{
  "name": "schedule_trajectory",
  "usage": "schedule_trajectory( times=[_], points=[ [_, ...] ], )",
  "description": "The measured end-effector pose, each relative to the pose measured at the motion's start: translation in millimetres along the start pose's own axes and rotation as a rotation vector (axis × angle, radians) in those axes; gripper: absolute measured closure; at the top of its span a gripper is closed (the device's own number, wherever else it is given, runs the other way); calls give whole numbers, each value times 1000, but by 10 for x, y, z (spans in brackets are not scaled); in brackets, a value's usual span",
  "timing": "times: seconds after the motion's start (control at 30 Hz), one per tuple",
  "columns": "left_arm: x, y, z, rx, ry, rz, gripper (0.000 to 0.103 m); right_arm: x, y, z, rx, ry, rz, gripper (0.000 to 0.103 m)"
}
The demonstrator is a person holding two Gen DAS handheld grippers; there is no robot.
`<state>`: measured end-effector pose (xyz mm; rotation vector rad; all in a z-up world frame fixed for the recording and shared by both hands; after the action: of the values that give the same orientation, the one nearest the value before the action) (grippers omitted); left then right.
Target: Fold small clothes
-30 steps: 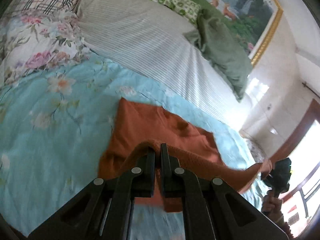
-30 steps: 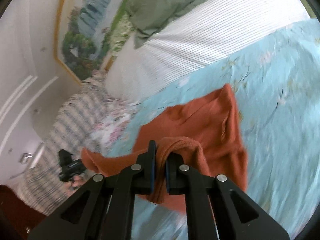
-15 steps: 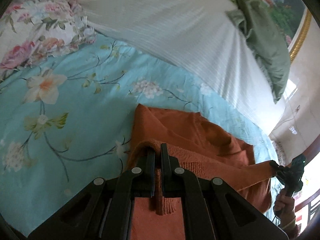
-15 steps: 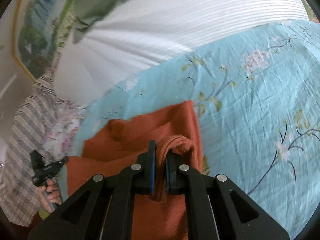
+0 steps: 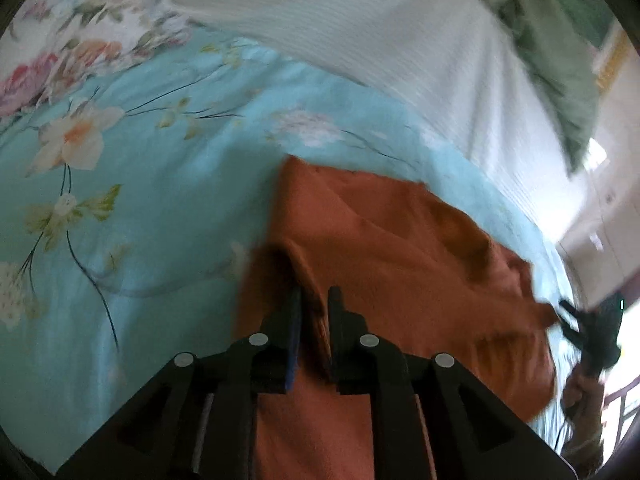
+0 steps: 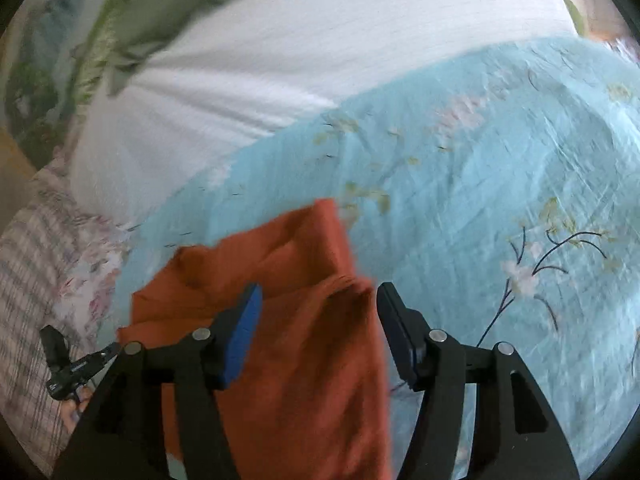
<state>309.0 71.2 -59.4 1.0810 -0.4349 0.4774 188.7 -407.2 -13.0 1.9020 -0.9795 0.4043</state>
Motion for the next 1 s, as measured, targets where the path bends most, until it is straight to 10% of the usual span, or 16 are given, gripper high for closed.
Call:
schedule_trajectory(
  times=[0.27, 0.67, 0.8, 1.0],
  points=[
    [-726, -374, 955, -71, -271, -235, 87, -635, -667, -724, -4, 376, -310, 42],
    [497, -788, 512, 111, -136, -136, 99, 459, -756, -20, -192, 97, -51, 45],
    [834, -645, 283, 216, -42, -26, 88, 425, -562, -45, -169, 62, -23, 44],
    [575, -209, 96, 182, 42, 26, 87, 46, -344, -311, -98, 94, -45, 43]
  ],
)
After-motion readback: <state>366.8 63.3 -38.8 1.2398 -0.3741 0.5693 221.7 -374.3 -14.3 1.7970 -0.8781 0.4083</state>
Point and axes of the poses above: each gripper's, at about its wrist camera, not at the fingertips, and y roughly against the way its jaws point, z to its right, x to its top, the point moved 3 cm from there along -y, roughly the way its jaws point, and after that the axes turned 2 degrees about -z, right-handed, at the moved point
